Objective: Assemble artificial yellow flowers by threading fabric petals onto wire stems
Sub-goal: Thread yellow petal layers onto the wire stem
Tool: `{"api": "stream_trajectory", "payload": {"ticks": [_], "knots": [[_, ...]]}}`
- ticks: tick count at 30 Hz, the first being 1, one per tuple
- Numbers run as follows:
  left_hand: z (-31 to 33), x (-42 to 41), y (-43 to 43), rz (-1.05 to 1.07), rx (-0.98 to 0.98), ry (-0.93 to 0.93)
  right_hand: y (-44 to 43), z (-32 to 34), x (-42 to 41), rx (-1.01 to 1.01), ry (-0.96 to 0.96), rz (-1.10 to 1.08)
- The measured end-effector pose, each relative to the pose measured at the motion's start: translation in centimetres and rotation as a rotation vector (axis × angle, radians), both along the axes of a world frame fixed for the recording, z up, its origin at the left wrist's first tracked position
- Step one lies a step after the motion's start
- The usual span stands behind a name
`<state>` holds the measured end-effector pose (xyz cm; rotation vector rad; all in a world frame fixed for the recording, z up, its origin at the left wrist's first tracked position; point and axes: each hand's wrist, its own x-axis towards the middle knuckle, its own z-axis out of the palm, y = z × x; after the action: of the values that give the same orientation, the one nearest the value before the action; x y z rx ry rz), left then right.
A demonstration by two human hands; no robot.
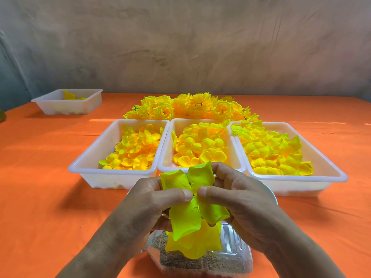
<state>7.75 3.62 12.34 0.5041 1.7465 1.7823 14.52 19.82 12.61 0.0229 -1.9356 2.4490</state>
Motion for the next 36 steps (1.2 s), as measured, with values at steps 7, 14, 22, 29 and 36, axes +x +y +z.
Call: {"api": "stream_trajectory", "payload": {"ticks": [7, 14, 22, 29, 36], "knots": [[-0.1, -0.1, 0.1, 0.004, -0.009, -0.005, 0.1, -0.2, 0.0, -0.006, -0.028, -0.002], [-0.6, -0.2, 0.1, -0.009, -0.024, -0.048, 0.3, -0.7, -0.1, 0.048, -0.067, -0.006], [-0.9, 0.0, -0.1, 0.033, -0.042, -0.002, 0.5, -1.4, -0.3, 0.166, -0.118, -0.029], [-1.3, -0.2, -0.1, 0.032, -0.118, 0.025, 0.6, -1.8, -0.5, 0.338, -0.11, -0.067], [-1.5, -0.2, -0.3, -0.017, -0.221, 0.049, 0.9, -2.4, -0.7, 0.56, -0.114, -0.144]]}}
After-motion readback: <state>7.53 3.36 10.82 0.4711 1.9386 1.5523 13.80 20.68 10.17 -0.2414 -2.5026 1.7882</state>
